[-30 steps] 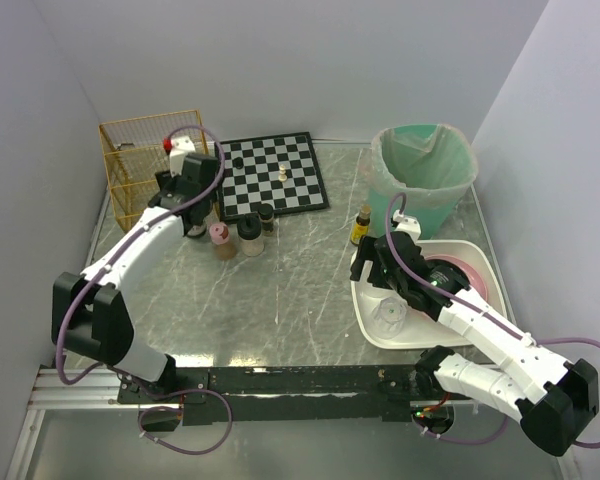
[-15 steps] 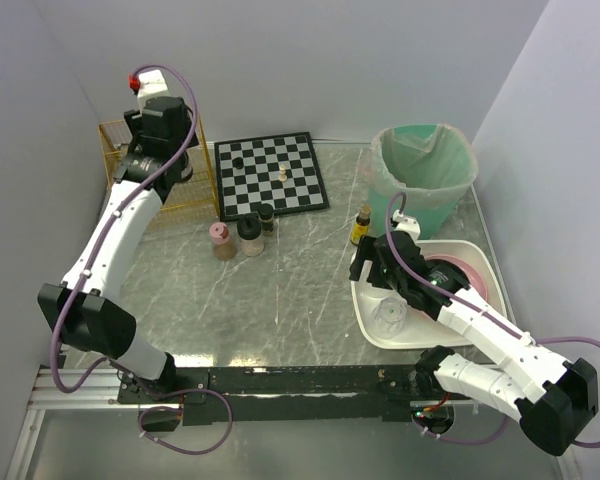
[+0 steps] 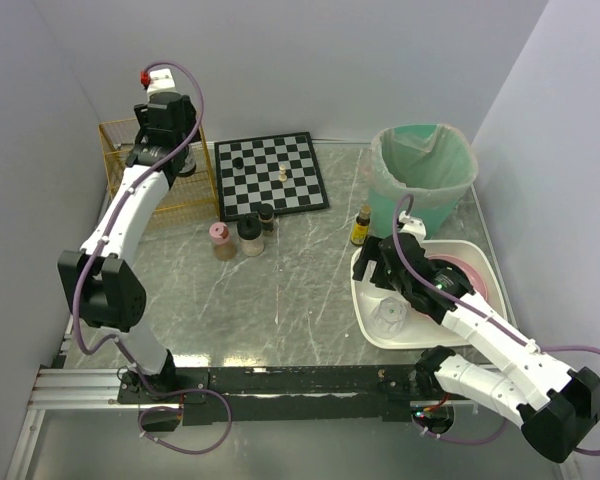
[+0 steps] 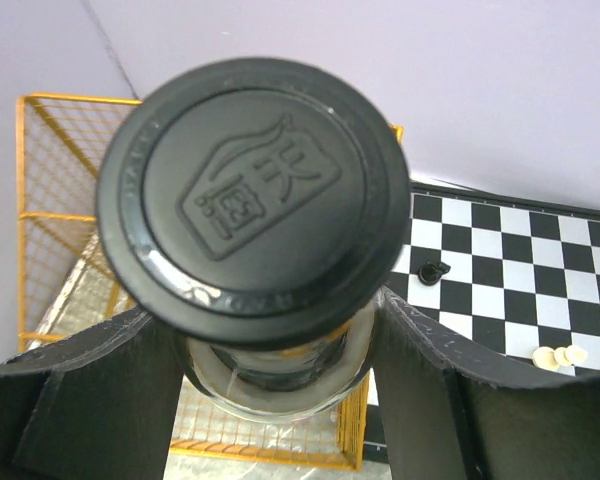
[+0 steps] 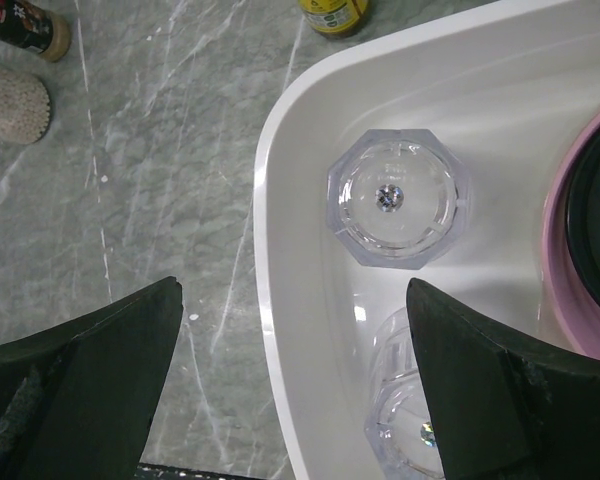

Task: Clear the kitchen counter

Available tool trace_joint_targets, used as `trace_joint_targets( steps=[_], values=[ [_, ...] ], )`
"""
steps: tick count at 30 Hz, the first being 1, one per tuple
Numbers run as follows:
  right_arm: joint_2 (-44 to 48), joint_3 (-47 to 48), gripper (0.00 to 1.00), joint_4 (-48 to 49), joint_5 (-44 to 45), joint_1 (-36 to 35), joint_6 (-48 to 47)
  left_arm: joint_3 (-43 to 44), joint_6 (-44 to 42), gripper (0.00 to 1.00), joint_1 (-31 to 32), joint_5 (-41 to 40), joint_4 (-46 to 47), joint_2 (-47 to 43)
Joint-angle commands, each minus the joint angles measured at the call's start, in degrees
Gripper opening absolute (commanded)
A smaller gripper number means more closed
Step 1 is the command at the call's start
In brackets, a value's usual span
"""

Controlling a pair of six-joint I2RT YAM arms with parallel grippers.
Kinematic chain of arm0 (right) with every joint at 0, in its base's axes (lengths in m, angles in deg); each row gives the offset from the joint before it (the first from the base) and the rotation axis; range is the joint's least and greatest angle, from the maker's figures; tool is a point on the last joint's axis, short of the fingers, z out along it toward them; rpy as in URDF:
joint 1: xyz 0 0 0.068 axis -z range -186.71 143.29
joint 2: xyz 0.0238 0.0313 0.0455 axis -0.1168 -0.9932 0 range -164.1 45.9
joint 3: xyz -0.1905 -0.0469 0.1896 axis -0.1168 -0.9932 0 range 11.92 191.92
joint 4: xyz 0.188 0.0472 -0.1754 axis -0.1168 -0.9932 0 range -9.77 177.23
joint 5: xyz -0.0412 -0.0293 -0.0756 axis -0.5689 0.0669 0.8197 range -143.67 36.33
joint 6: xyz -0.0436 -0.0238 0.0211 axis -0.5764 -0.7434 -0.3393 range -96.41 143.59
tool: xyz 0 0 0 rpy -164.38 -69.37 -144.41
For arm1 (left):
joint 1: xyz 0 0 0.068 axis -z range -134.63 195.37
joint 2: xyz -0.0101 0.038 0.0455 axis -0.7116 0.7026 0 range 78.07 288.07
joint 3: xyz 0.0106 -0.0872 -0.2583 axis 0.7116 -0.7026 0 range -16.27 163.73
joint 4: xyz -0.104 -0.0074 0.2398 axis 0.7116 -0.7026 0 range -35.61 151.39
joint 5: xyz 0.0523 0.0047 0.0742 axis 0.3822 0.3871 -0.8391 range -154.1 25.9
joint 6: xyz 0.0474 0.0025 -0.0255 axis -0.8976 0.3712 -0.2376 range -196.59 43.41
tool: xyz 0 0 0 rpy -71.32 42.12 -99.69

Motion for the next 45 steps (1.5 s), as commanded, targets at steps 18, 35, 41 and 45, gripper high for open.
trace_joint_targets(
  steps=[18, 35, 41, 45],
  values=[
    [0.77, -0.73, 1.0, -0.04, 1.0, 1.12, 0.98, -3.15, -0.54, 0.01, -1.6, 6.52, 17.67, 2.47],
    [1.39, -1.35, 1.0, -0.3, 0.65, 1.91, 0.63, -7.45, 0.07, 0.01, -1.69, 8.02, 18.99, 7.31],
    [1.39, -1.08, 1.0, -0.39, 0.65, 2.0, 0.54, -9.38, 1.39, 0.01, -1.69, 8.28, 19.34, 8.28],
    [1.56, -1.26, 0.99, -0.65, 0.73, 2.09, 0.54, -10.35, 1.66, 0.12, -1.69, 8.02, 19.52, 8.45]
  ],
)
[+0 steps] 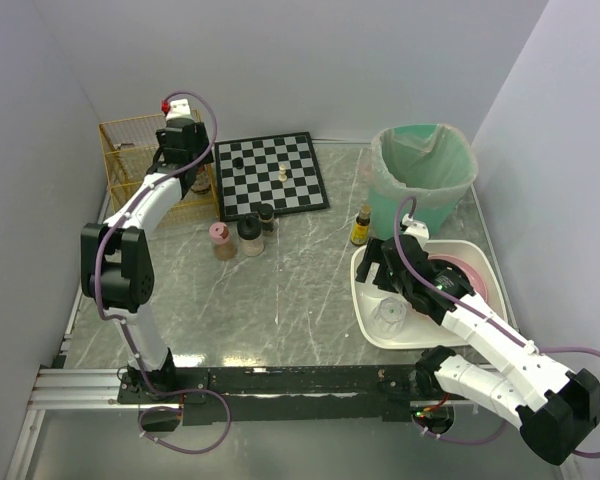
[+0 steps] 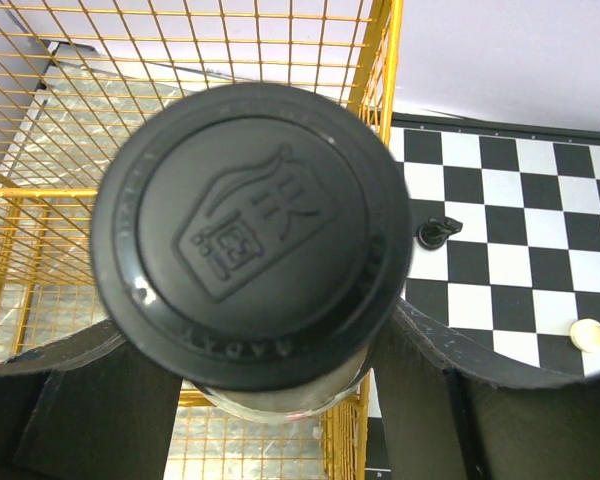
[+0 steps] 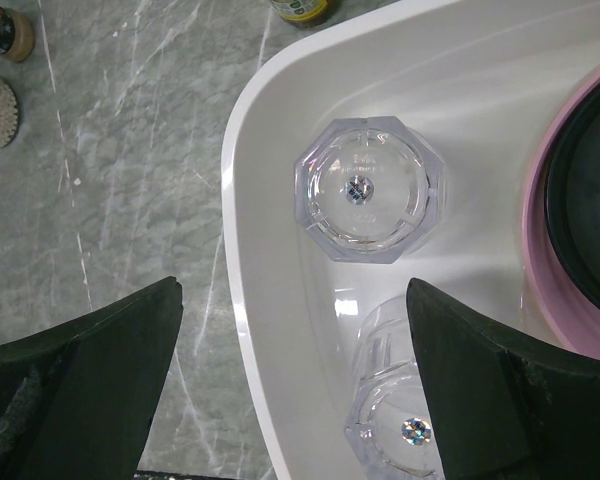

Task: Clear the kitchen counter

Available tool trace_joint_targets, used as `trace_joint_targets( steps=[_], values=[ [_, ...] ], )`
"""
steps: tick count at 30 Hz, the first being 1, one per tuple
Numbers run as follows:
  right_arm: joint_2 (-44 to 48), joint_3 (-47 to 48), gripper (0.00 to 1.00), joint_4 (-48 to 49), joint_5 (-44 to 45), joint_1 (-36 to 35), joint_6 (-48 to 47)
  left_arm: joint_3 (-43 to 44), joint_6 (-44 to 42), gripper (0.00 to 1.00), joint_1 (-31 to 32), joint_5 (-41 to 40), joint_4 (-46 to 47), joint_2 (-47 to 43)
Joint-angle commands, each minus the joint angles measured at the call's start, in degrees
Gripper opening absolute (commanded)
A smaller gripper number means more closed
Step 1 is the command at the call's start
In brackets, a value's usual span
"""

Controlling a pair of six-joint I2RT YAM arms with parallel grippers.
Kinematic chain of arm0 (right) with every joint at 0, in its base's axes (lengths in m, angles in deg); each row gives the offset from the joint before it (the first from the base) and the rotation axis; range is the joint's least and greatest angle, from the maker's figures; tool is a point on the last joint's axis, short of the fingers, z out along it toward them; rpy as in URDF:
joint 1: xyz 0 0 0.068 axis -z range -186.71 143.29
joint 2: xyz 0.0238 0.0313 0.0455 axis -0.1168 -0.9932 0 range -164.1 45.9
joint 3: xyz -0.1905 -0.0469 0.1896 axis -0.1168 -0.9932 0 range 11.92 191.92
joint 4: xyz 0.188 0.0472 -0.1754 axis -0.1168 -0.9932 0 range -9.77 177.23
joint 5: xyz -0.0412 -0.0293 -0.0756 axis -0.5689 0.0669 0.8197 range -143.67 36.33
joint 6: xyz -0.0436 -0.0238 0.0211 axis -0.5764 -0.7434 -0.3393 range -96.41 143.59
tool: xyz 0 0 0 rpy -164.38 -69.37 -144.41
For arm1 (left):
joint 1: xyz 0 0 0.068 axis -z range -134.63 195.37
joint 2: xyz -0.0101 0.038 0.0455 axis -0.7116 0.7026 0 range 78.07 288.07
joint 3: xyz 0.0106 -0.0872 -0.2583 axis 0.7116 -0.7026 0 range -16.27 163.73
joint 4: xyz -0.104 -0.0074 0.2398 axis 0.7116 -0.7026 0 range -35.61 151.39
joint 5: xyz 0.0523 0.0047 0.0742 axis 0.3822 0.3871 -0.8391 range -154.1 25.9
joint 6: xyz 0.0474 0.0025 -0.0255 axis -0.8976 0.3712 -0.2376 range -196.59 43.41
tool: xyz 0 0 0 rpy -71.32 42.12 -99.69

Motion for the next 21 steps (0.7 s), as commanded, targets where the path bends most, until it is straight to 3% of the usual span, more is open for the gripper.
trace_joint_targets(
  steps=[1, 9, 15, 21],
  values=[
    [0.97, 0.42, 1.0, 0.07, 0.43, 0.6, -0.07, -0.32, 0.87, 0.15, 0.08, -0.18, 5.42, -0.77],
    [0.62, 0.6, 0.99, 0.16, -0.1, 0.6, -0.16, -1.73, 0.78, 0.3, 0.08, -1.06, 5.16, -0.42],
    [0.36, 0.6, 1.0, 0.51, -0.89, 0.6, -0.07, -2.96, 1.05, 0.53, 0.08, -1.06, 5.24, -0.94],
    [0.1, 0.69, 1.0, 0.77, -1.51, 0.69, 0.02, -3.22, 1.13, 0.66, 0.08, -1.15, 4.63, -1.91]
  ],
)
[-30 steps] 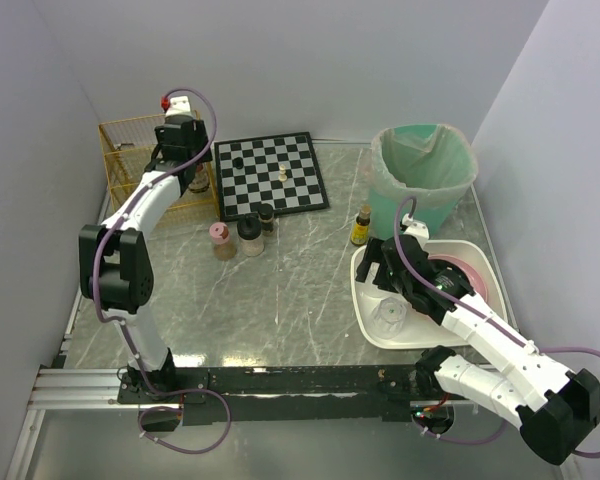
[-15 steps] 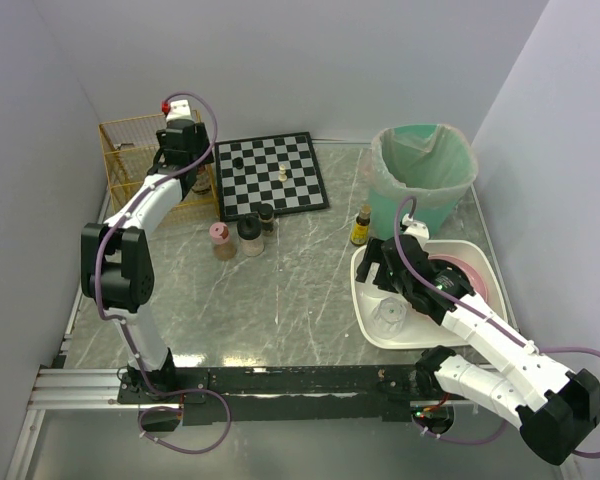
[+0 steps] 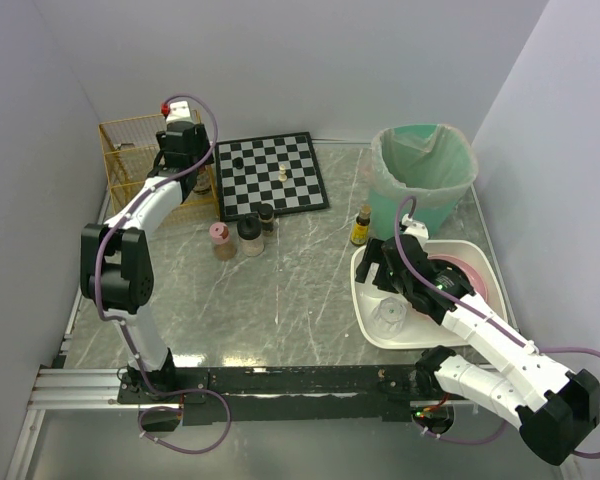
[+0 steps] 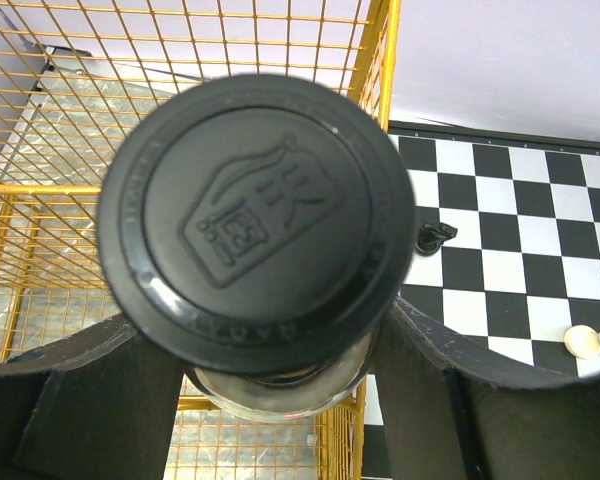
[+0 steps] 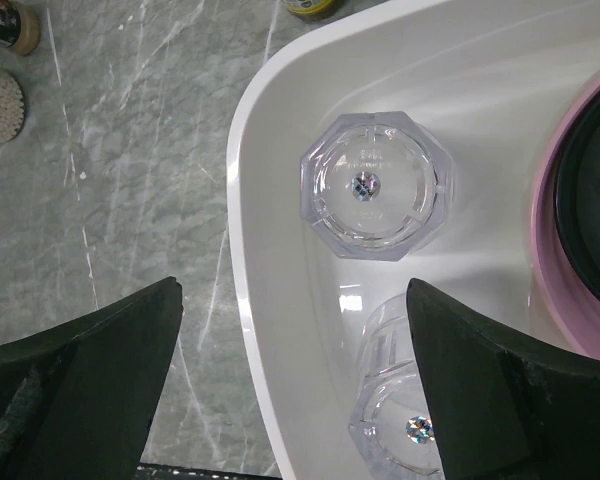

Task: Clear the kitchen counter

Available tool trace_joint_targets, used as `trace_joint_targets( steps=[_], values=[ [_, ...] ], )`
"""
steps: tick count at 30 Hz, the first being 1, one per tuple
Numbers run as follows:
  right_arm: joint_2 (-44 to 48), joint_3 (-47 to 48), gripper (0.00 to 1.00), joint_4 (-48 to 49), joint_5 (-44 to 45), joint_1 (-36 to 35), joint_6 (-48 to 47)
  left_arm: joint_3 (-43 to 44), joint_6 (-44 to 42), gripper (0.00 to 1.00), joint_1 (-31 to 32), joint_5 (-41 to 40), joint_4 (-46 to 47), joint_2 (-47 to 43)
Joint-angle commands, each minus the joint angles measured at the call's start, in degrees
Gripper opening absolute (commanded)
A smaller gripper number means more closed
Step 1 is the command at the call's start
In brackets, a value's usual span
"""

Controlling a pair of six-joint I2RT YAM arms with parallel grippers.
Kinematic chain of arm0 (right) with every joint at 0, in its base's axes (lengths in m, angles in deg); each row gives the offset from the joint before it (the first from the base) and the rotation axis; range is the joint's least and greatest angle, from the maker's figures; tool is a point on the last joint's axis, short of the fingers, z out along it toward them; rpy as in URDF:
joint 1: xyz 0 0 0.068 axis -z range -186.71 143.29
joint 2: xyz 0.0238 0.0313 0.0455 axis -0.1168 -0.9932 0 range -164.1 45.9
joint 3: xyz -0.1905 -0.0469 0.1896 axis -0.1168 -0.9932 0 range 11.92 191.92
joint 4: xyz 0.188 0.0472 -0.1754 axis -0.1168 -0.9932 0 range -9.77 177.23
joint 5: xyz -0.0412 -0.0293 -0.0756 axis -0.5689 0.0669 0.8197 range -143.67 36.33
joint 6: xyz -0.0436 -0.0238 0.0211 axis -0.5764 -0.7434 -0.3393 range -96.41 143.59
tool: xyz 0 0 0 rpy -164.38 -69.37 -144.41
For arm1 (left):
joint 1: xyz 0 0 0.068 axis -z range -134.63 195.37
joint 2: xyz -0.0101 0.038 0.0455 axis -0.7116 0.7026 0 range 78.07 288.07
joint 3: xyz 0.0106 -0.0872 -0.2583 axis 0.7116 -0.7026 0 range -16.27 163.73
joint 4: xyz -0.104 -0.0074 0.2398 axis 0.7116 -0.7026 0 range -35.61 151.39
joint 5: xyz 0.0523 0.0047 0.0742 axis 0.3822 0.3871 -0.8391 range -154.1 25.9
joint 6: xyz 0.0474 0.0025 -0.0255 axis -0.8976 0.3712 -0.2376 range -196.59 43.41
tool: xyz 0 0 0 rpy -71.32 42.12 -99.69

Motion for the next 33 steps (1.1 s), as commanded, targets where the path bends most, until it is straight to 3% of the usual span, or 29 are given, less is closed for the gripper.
trace_joint_targets(
  steps=[1, 10, 16, 33],
  values=[
    [0.12, 0.69, 1.0, 0.79, -0.28, 0.49, 0.02, -0.69, 0.7, 0.68, 0.08, -1.19, 0.96, -1.76],
    [-0.06, 0.51, 1.0, 1.06, -0.72, 0.41, 0.37, -0.25, 0.43, 0.92, 0.08, -1.63, 0.25, -3.34],
    [0.38, 0.34, 1.0, 0.97, -0.9, 0.41, 0.55, -0.69, 0.79, 0.99, 0.08, -1.46, 0.43, -4.57],
    [0.56, -0.8, 1.0, 1.94, -2.04, 0.49, 0.72, -1.3, 1.84, 0.99, 0.08, -4.71, -4.22, -13.53]
  ],
)
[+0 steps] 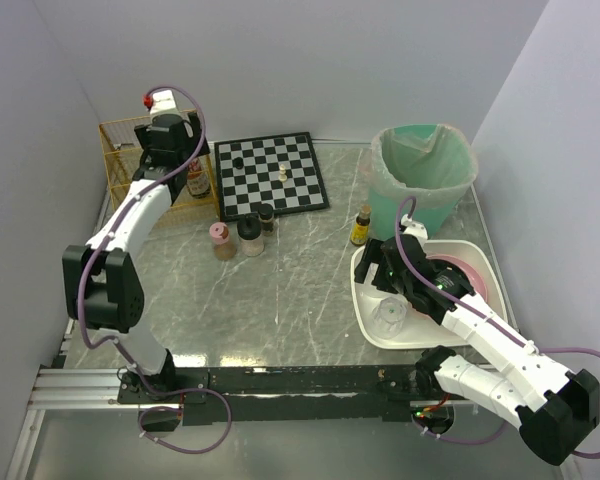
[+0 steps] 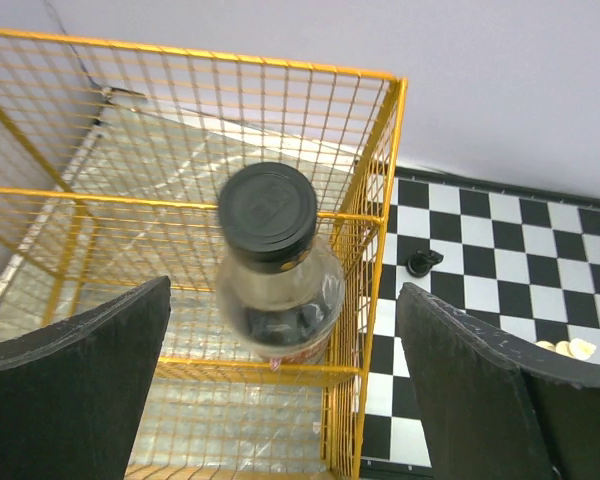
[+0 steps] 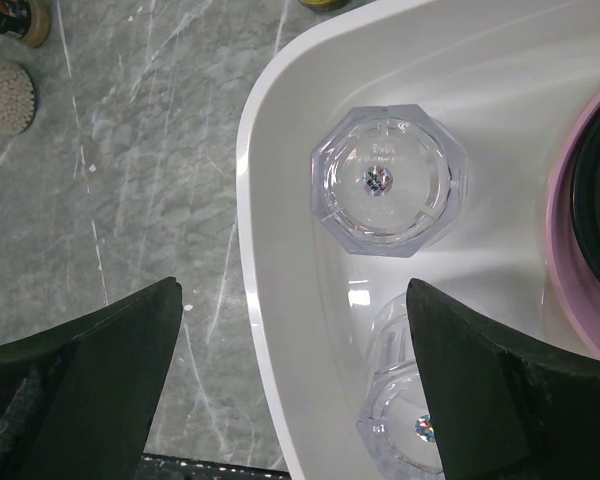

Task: Clear the kitchen counter

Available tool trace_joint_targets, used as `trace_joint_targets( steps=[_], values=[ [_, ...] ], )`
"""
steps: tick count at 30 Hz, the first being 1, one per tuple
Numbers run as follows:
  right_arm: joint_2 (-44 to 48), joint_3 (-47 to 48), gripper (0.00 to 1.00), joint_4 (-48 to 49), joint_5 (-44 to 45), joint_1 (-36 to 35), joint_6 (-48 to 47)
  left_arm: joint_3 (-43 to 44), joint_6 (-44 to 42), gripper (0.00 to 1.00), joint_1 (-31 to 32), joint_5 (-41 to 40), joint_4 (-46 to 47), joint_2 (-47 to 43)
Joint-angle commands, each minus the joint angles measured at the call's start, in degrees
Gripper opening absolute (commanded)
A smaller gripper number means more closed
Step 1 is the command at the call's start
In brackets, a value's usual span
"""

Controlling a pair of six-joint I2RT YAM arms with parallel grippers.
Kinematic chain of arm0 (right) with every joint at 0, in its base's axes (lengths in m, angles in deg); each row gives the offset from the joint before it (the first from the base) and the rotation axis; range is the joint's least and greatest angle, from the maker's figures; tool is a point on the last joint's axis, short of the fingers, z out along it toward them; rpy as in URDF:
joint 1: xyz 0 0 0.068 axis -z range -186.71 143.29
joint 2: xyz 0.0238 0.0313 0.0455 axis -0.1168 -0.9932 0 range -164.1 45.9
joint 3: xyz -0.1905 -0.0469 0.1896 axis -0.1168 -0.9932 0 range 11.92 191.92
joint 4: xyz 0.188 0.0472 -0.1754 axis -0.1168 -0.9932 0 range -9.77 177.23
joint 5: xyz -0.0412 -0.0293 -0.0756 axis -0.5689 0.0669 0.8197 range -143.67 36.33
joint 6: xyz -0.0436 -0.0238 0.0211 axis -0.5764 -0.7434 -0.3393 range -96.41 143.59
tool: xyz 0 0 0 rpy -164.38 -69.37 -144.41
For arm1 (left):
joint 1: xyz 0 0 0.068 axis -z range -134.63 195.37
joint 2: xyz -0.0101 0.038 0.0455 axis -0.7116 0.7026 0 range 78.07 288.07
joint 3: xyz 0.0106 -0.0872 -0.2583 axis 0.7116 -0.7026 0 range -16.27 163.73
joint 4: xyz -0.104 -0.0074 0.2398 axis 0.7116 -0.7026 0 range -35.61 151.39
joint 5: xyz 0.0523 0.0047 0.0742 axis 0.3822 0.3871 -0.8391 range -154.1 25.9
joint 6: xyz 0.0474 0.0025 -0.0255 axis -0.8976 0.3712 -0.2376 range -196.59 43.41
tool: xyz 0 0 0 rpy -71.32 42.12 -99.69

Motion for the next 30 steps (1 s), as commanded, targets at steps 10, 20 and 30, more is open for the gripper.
trace_joint_targets(
  steps=[10, 20, 30],
  values=[
    [-0.14, -1.35, 1.0, 3.01, -1.04, 0.47, 0.29, -3.17, 6.19, 0.99, 0.54, -1.41, -12.41, -14.92],
    [0.47, -1.0, 1.0, 2.66, 0.63, 0.91, -0.24, -10.46, 11.99, 0.99, 9.66, 5.01, -21.29, -23.53],
    [3.02, -1.97, 1.0, 1.87, 1.34, 1.79, -0.68, -17.67, 17.79, 0.99, 21.89, 1.41, -22.7, -26.17]
  ],
)
